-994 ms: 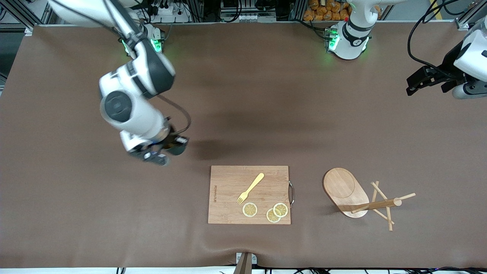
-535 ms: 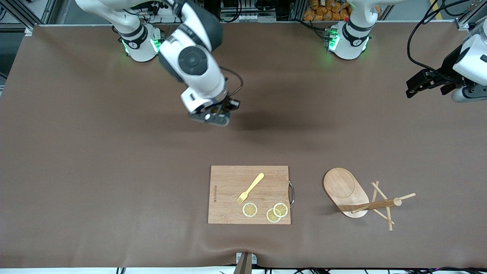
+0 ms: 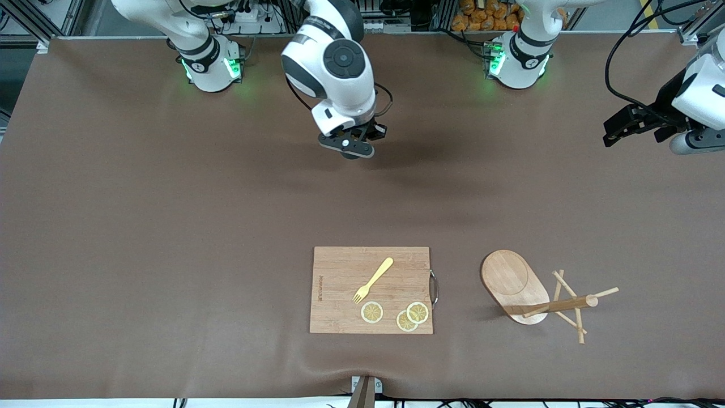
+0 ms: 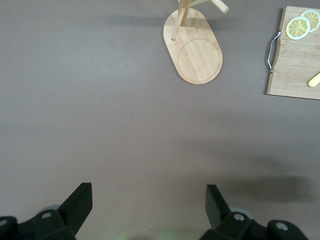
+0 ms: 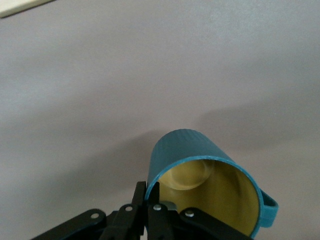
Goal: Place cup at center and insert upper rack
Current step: 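Lift the teal mug with the right gripper and carry it toward table center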
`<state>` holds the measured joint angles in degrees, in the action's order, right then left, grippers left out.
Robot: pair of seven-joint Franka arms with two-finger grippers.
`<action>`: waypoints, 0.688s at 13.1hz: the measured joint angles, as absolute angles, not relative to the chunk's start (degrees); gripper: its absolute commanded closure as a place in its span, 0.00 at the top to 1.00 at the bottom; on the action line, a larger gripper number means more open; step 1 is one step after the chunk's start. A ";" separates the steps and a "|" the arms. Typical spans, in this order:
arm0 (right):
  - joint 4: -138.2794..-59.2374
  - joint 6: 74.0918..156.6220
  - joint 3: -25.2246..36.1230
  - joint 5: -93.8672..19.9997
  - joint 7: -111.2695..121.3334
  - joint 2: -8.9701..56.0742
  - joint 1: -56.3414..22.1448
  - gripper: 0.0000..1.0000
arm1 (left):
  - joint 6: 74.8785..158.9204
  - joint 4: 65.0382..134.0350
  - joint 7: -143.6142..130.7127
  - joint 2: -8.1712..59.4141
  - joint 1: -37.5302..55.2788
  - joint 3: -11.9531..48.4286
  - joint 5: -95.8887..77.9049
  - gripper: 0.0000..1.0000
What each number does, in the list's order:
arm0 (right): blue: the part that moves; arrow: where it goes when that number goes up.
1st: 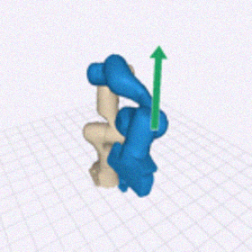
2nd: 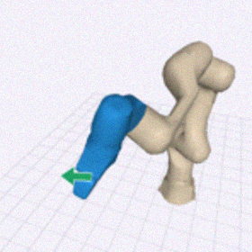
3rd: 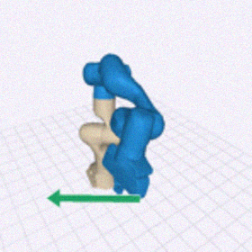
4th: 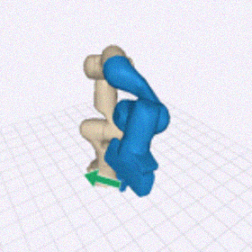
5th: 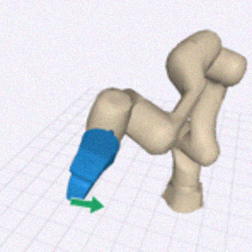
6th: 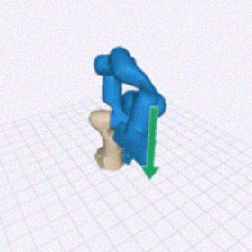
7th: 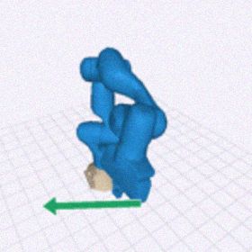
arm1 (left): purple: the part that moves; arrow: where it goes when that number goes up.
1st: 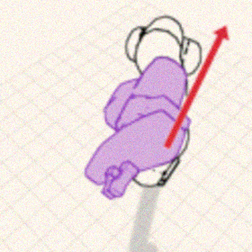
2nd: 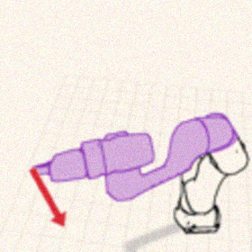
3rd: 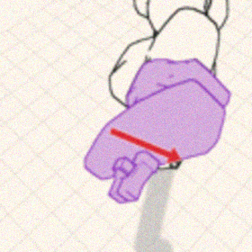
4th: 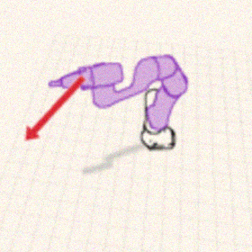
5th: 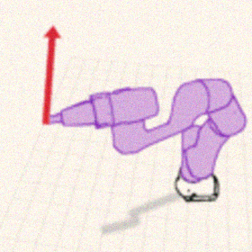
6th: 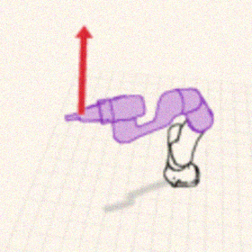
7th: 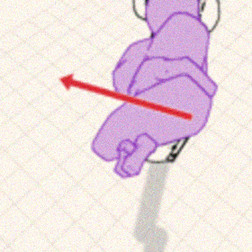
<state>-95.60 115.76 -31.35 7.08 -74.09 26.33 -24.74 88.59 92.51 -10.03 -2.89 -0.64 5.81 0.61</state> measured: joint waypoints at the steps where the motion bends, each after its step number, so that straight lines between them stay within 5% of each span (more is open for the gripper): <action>1: -95.70 116.54 -31.35 9.23 -75.21 27.75 -25.54 0.00 | 88.63 92.50 -10.03 -2.89 -0.64 5.82 0.61 1.00; 9: -95.75 122.86 -31.36 15.83 -79.91 36.02 -30.44 0.00 | 88.75 92.43 -10.06 -2.89 -0.41 6.71 0.61 1.00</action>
<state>-95.75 122.86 -31.36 15.83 -79.91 36.02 -30.44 88.75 92.43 -10.06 -2.89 -0.41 6.71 0.61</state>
